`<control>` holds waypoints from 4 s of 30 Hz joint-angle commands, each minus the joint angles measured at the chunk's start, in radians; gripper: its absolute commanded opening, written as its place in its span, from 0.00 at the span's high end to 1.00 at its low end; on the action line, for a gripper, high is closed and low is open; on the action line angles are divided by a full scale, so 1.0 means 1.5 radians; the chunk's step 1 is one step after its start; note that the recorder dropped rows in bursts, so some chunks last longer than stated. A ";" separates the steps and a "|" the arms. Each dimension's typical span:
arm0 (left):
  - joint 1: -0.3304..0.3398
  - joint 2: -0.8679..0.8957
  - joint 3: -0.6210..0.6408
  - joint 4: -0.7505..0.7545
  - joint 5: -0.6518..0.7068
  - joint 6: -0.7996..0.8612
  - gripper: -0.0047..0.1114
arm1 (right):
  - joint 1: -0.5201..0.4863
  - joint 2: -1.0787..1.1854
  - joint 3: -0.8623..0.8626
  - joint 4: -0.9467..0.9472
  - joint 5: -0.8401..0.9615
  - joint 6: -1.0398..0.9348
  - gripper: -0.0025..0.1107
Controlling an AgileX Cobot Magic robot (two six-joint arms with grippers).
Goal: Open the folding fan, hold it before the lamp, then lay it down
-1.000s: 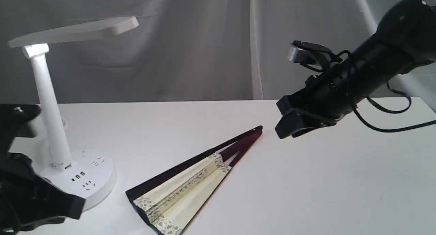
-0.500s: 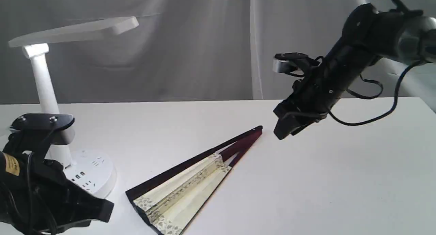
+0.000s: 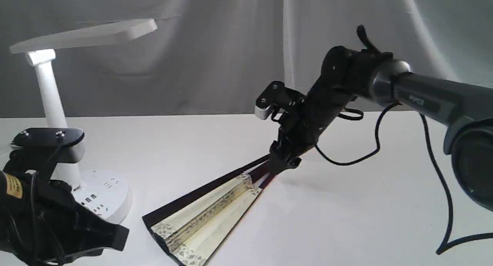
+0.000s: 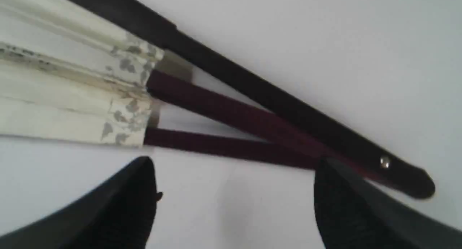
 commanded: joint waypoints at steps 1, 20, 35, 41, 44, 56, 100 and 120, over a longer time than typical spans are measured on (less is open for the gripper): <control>-0.005 0.002 -0.005 -0.001 -0.011 -0.004 0.96 | 0.001 0.009 -0.024 -0.015 -0.041 -0.015 0.43; -0.005 0.002 -0.005 0.002 -0.015 -0.001 0.96 | 0.000 0.062 -0.039 0.011 -0.063 -0.083 0.43; -0.005 0.002 -0.005 0.002 -0.012 -0.001 0.96 | -0.003 0.065 -0.039 -0.076 0.069 -0.038 0.43; -0.005 0.002 -0.005 0.002 -0.012 0.000 0.96 | -0.017 0.060 -0.039 -0.106 0.157 0.000 0.43; -0.005 0.002 -0.005 0.002 -0.012 0.000 0.96 | -0.027 0.058 -0.039 -0.124 0.160 0.029 0.43; -0.005 0.002 -0.005 0.002 -0.012 0.000 0.96 | -0.048 0.026 -0.039 -0.165 0.160 0.204 0.43; -0.005 0.002 -0.005 0.002 -0.009 -0.001 0.96 | -0.055 -0.023 0.034 -0.134 0.160 0.232 0.70; -0.005 0.002 -0.005 -0.001 -0.005 -0.003 0.96 | -0.036 -0.063 0.163 -0.081 0.160 0.386 0.70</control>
